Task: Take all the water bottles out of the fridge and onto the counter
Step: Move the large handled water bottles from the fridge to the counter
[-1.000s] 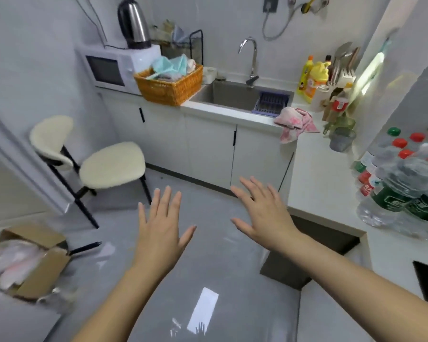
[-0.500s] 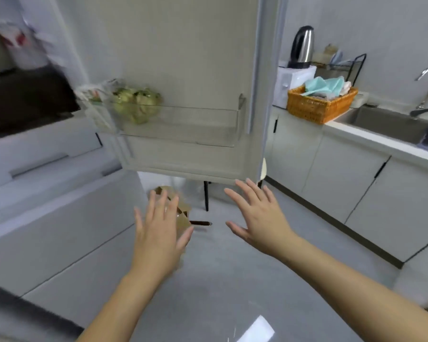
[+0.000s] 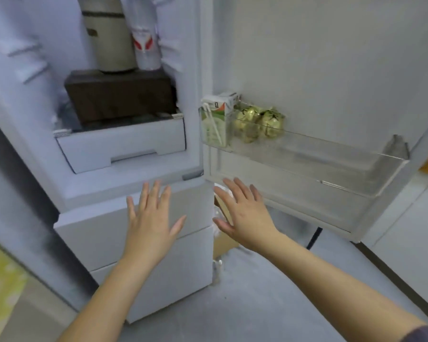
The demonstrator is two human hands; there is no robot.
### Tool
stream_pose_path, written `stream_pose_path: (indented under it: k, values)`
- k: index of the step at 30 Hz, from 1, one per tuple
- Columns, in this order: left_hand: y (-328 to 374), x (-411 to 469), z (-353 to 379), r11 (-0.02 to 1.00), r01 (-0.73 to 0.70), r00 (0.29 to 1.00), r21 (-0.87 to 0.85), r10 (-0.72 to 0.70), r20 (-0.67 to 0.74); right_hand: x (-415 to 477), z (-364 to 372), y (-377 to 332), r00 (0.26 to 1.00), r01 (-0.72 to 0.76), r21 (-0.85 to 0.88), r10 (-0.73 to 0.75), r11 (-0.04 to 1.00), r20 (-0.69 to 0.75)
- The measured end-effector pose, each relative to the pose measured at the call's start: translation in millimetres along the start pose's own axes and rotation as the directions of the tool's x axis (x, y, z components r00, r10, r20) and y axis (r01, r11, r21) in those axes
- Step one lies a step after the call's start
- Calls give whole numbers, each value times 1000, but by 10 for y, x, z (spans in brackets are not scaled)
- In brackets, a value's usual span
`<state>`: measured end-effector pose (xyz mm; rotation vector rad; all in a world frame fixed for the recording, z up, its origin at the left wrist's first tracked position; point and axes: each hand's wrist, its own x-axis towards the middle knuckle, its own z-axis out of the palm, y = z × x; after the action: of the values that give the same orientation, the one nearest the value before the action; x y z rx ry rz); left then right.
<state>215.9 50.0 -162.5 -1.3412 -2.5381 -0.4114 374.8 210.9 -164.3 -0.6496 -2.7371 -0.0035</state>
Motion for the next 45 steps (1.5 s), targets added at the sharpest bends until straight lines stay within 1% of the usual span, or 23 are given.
stream_pose_path:
  k: [3, 6, 9, 12, 15, 19, 23, 26, 29, 32, 35, 38, 40, 41, 43, 45]
  values:
    - [-410, 356, 6, 996, 79, 997, 39, -78, -24, 650, 201, -198, 995, 95, 27, -95, 995, 3]
    - [-805, 772, -60, 985, 154, 986, 76, -149, -71, 1358, 291, -428, 988, 155, 66, -153, 986, -36]
    - [-1175, 1151, -154, 970, 226, 969, 86, -215, -122, 2007, 339, -655, 986, 157, 117, -149, 981, -73]
    - [-1467, 1489, -201, 960, 265, 959, 95, -252, -129, 2544, 404, -842, 993, 109, 153, -100, 982, -70]
    - [-1680, 1845, -229, 963, 253, 961, 95, -239, -142, 3019, 453, -982, 996, 62, 170, -51, 984, -69]
    - [-1935, 2398, -253, 968, 213, 970, 134, -193, -144, 3623, 477, -1027, 997, 21, 132, -11, 991, -77]
    - [-2115, 3029, -323, 983, 134, 975, 128, -107, -197, 4155, 400, -973, 994, -42, 105, 53, 994, -99]
    - [-2203, 3492, -387, 986, 90, 973, 143, -56, -224, 4528, 298, -917, 990, -110, 65, 115, 992, -80]
    - [-2260, 3891, -447, 986, 55, 967, 156, -13, -256, 4758, 270, -863, 984, -166, 52, 168, 985, -55]
    - [-2291, 4214, -519, 986, 50, 957, 158, -2, -291, 4831, 350, -821, 982, -164, 32, 167, 986, -91]
    - [-2374, 4432, -583, 987, 109, 948, 122, -66, -310, 4854, 427, -776, 978, -158, -13, 154, 987, -138]
    - [-2456, 4516, -564, 982, 174, 953, 75, -148, -265, 4892, 421, -762, 974, -155, -53, 144, 986, -175]
    - [-2476, 4542, -539, 983, 168, 959, 71, -146, -244, 4945, 349, -814, 969, -178, -86, 160, 980, -191]
    - [-2478, 4549, -536, 984, 166, 961, 65, -147, -235, 4982, 304, -843, 960, -198, -97, 173, 975, -221]
    - [-2480, 4558, -542, 985, 166, 963, 56, -149, -225, 5076, 182, -887, 917, -230, -45, 201, 972, -345]
    - [-2484, 4560, -533, 985, 163, 964, 59, -146, -224, 5212, 35, -910, 855, -223, 137, 261, 965, -447]
